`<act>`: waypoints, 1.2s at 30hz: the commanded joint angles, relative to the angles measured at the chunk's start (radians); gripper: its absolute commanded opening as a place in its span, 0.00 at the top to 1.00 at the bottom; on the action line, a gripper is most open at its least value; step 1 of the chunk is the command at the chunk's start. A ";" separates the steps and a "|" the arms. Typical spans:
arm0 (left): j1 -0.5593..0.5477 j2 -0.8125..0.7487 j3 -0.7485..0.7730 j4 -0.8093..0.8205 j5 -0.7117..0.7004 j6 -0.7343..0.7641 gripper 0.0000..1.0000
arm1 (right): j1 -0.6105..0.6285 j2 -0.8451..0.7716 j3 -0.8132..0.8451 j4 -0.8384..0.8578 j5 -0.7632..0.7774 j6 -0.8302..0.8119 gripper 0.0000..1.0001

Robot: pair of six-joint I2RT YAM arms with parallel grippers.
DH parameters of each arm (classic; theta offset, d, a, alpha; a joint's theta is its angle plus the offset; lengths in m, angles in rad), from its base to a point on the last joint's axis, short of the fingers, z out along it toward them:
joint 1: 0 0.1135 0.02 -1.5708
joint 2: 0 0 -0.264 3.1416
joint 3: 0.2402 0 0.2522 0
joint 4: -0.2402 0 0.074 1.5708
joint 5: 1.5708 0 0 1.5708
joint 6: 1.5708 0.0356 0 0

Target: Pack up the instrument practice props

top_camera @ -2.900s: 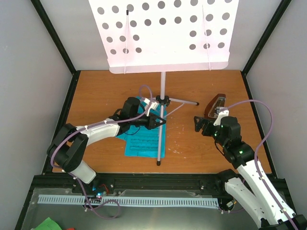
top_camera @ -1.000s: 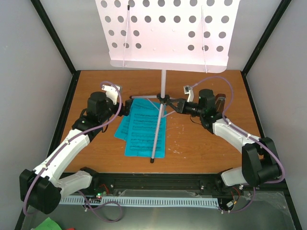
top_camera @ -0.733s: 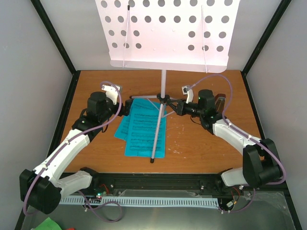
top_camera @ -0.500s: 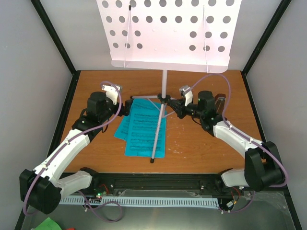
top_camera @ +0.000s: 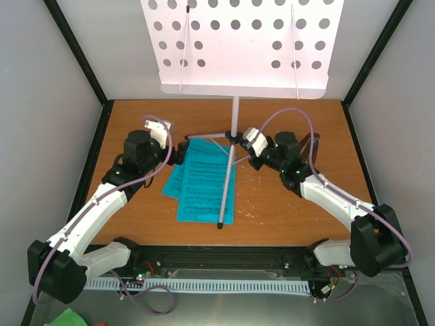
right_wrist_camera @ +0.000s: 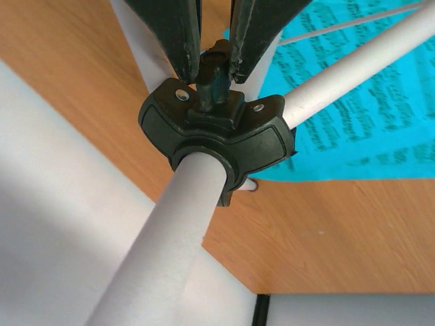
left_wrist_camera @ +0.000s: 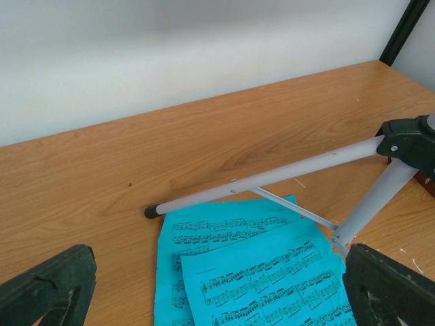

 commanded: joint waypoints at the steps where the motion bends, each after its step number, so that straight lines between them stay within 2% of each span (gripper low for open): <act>1: 0.003 -0.015 0.011 0.026 0.011 0.013 0.00 | 0.031 -0.020 -0.010 0.025 0.208 -0.209 0.96; 6: 0.003 -0.011 0.010 0.026 0.015 0.013 0.01 | 0.056 -0.024 -0.007 0.045 0.267 -0.251 0.93; 11: 0.003 -0.012 0.009 0.026 0.017 0.015 0.00 | 0.056 -0.106 -0.037 0.106 0.217 -0.107 0.64; 15: 0.003 -0.009 0.006 0.026 0.015 0.016 0.01 | 0.056 -0.225 -0.052 0.127 0.231 0.092 0.40; 20: 0.003 -0.002 0.008 0.026 0.024 0.013 0.01 | 0.056 -0.324 -0.068 0.041 0.251 0.367 0.18; 29: 0.003 0.004 0.008 0.026 0.029 0.005 0.01 | 0.054 -0.316 -0.181 0.079 0.139 0.841 0.00; 36: 0.003 0.011 0.011 0.026 0.040 -0.001 0.01 | 0.054 -0.288 -0.165 0.098 0.218 1.248 0.00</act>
